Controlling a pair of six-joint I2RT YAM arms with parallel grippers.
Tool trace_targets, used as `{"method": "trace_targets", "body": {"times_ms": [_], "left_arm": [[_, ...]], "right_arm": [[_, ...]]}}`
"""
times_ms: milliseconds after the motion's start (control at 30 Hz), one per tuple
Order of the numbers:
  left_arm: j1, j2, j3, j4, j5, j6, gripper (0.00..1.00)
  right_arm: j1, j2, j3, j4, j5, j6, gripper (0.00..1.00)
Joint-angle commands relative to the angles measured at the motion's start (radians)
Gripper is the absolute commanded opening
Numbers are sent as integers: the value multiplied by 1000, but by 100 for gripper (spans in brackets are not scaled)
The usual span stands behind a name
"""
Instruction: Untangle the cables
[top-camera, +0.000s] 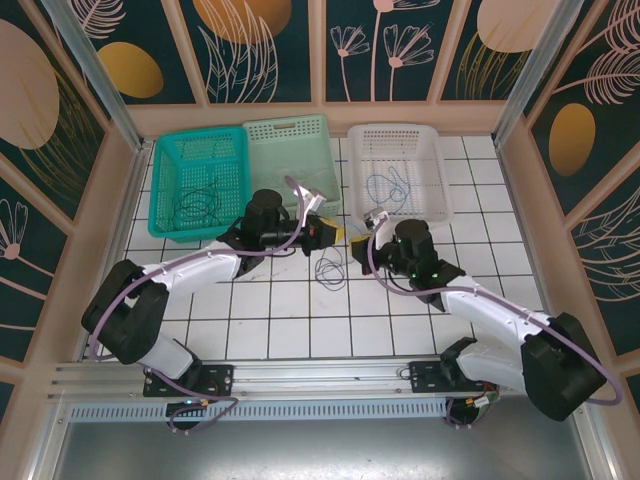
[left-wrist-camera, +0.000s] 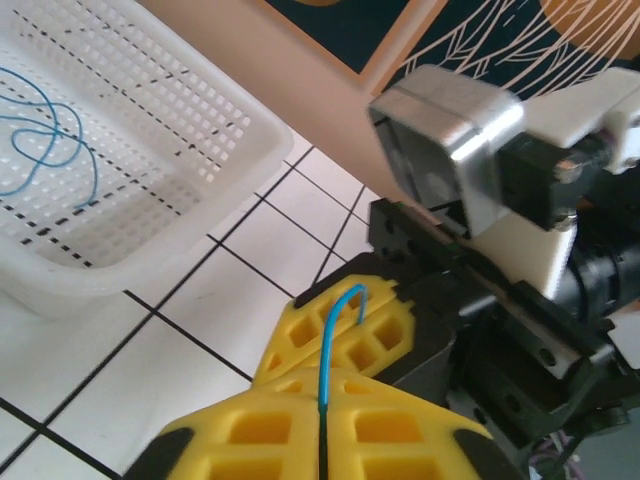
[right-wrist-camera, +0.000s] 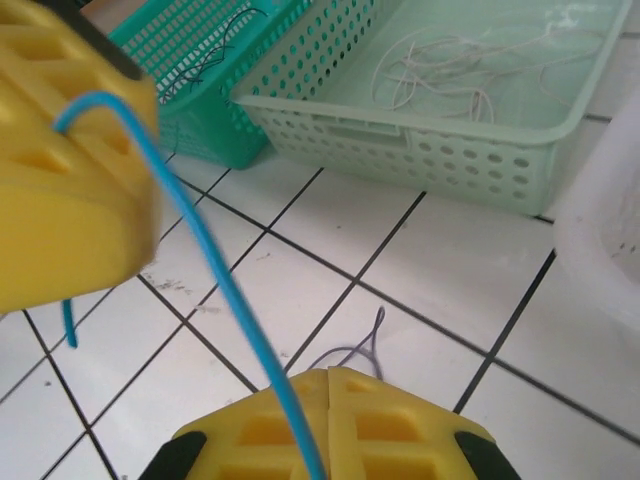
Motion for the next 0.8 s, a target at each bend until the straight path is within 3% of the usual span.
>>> {"method": "trace_targets", "body": {"times_ms": [0, 33, 100, 133, 167, 233, 533, 767], "left_arm": [[-3, -35, 28, -24, -84, -5, 28], [-3, -36, 28, -41, -113, -1, 49], [-4, -39, 27, -72, -173, 11, 67], [-4, -40, 27, -85, -200, 19, 94], [-3, -41, 27, -96, -225, 21, 99], [-4, -40, 24, -111, -277, 27, 99], [-4, 43, 34, -140, -290, 20, 99], [-4, -18, -24, -77, -337, 13, 99]], "right_arm": [[7, -76, 16, -34, 40, -17, 0], [6, -97, 35, -64, 48, -24, 0], [5, -127, 84, -131, 65, -36, 0], [6, -139, 118, -167, 72, -42, 0], [6, -148, 145, -192, 78, -46, 0], [6, -159, 217, -245, 94, -55, 0], [19, -162, 436, -304, 34, -71, 0], [22, -135, 501, -328, 257, -99, 0]]}}
